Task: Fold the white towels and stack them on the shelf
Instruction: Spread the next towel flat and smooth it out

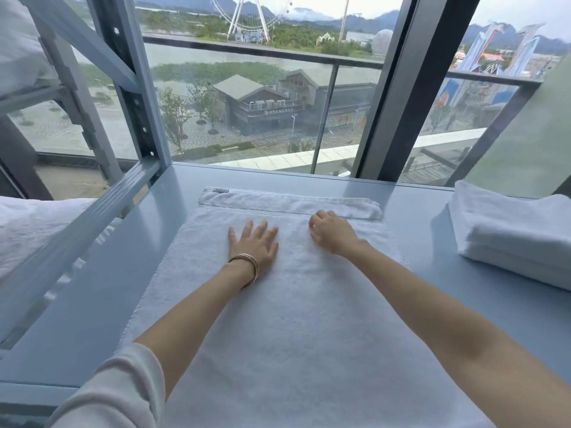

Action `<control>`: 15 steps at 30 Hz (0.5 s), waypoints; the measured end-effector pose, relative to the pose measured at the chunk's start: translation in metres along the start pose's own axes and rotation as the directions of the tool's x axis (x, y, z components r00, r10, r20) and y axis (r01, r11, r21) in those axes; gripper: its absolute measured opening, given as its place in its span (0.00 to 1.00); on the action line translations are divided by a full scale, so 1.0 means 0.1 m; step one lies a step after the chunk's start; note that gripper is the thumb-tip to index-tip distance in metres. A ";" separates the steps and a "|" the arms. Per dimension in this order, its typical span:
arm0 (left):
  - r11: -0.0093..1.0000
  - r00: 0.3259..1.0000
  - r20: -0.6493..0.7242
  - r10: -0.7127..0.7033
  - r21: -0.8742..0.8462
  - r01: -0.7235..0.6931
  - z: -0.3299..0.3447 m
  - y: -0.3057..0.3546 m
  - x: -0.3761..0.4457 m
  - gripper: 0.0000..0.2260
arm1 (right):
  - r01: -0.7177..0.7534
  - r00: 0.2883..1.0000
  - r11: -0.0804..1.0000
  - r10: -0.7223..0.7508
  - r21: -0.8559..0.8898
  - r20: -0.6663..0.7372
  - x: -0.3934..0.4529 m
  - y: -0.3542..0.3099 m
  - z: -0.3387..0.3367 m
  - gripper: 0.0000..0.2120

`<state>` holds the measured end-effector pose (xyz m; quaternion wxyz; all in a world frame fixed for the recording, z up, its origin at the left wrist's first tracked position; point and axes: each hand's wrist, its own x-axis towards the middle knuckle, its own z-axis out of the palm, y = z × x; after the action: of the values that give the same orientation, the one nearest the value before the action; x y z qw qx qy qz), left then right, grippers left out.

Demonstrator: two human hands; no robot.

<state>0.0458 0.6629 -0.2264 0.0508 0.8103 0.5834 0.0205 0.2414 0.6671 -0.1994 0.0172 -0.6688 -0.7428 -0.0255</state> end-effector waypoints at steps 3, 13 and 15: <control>1.000 1.000 -0.014 -0.004 -0.002 0.004 0.02 0.00 0.01 0.22 | 0.060 0.994 0.998 -0.059 -0.010 0.091 0.26 -0.01 -0.05 0.16; 0.999 1.000 -0.011 -0.019 -0.036 0.019 0.08 -0.03 0.02 0.22 | -0.110 0.915 0.994 0.091 0.025 0.393 0.76 0.03 -0.09 0.30; 0.999 1.000 -0.003 -0.020 -0.038 0.020 0.08 -0.04 0.01 0.22 | -0.109 0.916 0.994 0.087 0.033 0.391 0.80 0.07 -0.07 0.30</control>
<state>0.0434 0.6649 -0.2350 0.0653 0.8032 0.5912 0.0322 0.2396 0.7470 -0.1875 -0.1114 -0.6962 -0.6974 0.1286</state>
